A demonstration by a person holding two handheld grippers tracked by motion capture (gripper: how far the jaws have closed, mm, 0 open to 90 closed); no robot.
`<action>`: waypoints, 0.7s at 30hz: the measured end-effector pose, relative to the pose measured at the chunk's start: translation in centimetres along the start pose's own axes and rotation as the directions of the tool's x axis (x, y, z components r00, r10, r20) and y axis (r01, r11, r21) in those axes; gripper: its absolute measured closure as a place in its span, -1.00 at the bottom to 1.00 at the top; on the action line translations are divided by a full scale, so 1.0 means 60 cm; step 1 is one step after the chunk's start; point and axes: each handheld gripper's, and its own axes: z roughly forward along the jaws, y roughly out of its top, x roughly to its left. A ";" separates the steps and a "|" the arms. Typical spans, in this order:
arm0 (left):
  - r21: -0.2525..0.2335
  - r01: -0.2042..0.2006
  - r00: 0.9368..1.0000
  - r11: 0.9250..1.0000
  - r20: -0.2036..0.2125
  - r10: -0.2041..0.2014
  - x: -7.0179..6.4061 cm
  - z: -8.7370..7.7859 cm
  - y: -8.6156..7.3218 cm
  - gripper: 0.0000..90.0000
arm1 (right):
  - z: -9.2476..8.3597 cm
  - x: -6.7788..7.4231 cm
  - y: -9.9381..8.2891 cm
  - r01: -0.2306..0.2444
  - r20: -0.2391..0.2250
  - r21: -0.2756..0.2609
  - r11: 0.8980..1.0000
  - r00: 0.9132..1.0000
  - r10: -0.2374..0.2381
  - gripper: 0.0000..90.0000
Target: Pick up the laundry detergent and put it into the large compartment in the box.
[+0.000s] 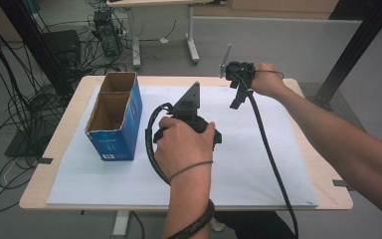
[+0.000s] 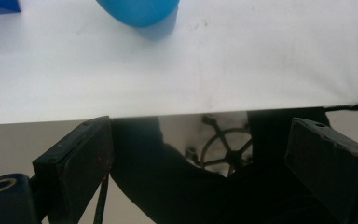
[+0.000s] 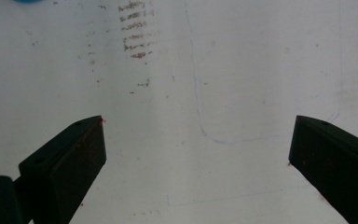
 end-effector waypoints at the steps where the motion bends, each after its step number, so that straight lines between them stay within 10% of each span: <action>1: -0.005 0.016 1.000 1.000 0.004 -0.016 0.002 -0.004 0.003 -0.82 | -0.001 -0.001 0.001 0.003 0.000 0.005 1.000 1.000 -0.003 -0.91; 21: -0.019 0.134 0.991 0.991 -0.023 -0.134 -0.009 -0.028 0.054 -0.82 | 0.007 -0.020 -0.021 -0.015 -0.028 -0.029 0.999 0.999 0.014 -0.92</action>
